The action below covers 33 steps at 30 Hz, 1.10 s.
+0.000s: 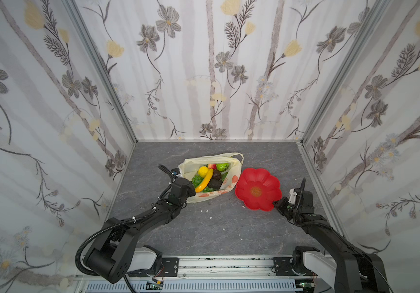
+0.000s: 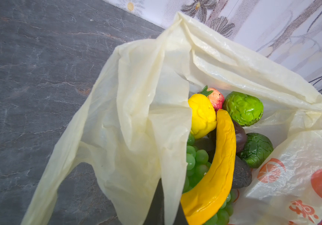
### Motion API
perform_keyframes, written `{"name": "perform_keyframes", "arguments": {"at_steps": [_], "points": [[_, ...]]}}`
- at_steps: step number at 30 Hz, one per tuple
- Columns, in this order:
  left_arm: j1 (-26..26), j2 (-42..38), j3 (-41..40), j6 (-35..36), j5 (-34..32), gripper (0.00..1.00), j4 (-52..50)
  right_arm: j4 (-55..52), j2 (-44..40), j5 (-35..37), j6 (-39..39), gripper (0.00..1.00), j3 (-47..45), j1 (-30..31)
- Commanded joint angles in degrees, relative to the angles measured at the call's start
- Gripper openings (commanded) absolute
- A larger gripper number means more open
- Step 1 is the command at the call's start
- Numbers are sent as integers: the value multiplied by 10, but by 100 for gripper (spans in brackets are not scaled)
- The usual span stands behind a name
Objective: Take fruits out of the plastic bag
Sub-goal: Place the plate at the center of the table.
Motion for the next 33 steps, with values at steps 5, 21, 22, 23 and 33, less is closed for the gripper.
{"name": "perform_keyframes", "arguments": {"at_steps": [5,21,22,23,33], "points": [[0,3,5,-2,-21,0,2,-146,-85,51,5,0,-29,47],[0,6,7,0,-27,0,2,-286,-160,114,14,41,17,106],[0,6,6,-1,-26,0,2,-291,-164,126,14,50,26,107],[0,5,5,0,-25,0,2,-294,-166,137,14,57,34,107],[-8,4,-15,5,-2,0,21,-254,-128,273,23,77,199,231]]}}
